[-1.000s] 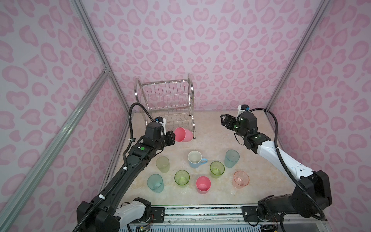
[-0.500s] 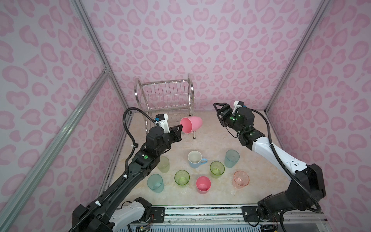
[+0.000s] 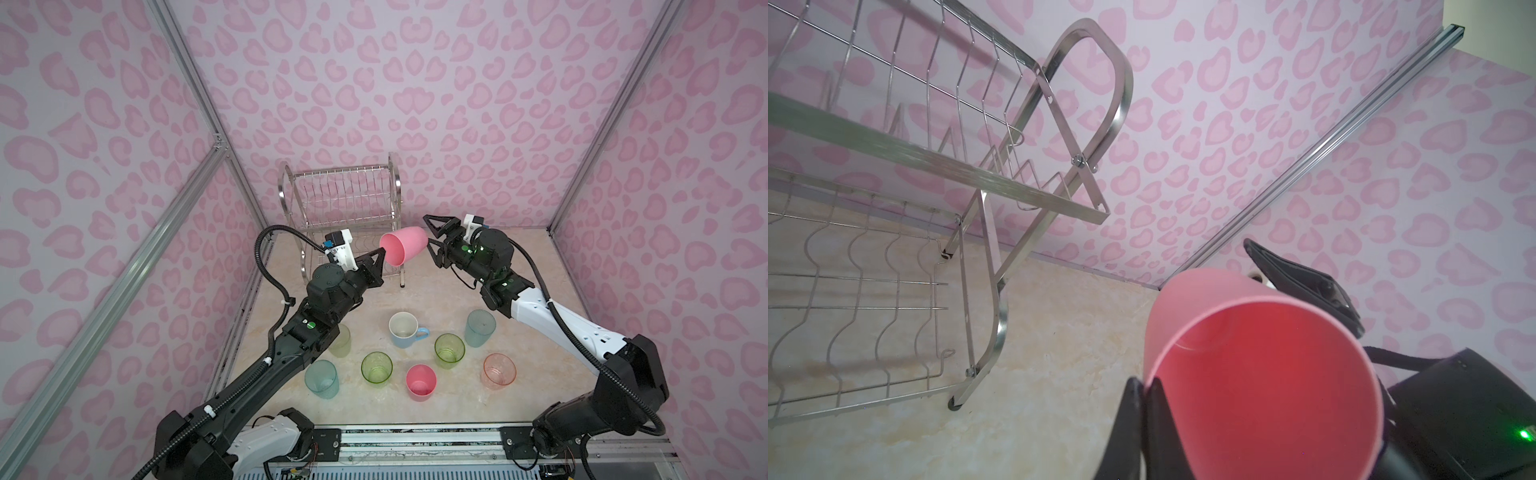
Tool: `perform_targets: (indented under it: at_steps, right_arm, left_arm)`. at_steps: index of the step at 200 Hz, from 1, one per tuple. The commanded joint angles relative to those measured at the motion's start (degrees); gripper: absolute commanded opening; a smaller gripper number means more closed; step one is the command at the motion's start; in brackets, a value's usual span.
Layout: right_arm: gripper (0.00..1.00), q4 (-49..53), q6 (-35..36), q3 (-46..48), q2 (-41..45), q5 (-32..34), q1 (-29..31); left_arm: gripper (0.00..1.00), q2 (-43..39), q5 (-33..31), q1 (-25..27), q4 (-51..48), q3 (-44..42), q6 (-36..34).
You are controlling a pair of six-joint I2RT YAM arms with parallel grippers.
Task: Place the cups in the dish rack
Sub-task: 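Grasp the pink cup's base with the right gripper from the left gripper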
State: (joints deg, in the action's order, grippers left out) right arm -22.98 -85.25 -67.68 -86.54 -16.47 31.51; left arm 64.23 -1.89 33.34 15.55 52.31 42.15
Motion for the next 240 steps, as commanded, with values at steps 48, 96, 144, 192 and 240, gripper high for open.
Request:
perform_targets:
  at_steps: [48,96,144,192,240]
  right_arm:
    - [0.86,-9.26,-6.98,1.09,-1.67,-1.17,0.56]
    - [0.84,-11.90,-8.79,0.58,-3.52,-1.48,0.90]
    - [0.71,-12.95,-8.32,0.62,-4.02,-0.59,1.02]
    - [0.64,-12.01,-5.02,0.95,-3.50,1.10,1.02]
    - [0.57,-10.90,5.36,1.95,-1.89,5.93,0.75]
  left_arm:
    - [0.03,3.73,0.82,0.32,10.24,1.47,-0.05]
    - [0.03,5.61,1.45,0.50,11.51,2.09,0.10]
    - [0.03,7.79,1.35,0.50,13.01,2.44,0.17]
    - [0.16,8.52,0.95,0.50,12.49,2.44,0.21]
    - [0.56,7.16,-1.84,0.50,8.28,1.94,-0.81]
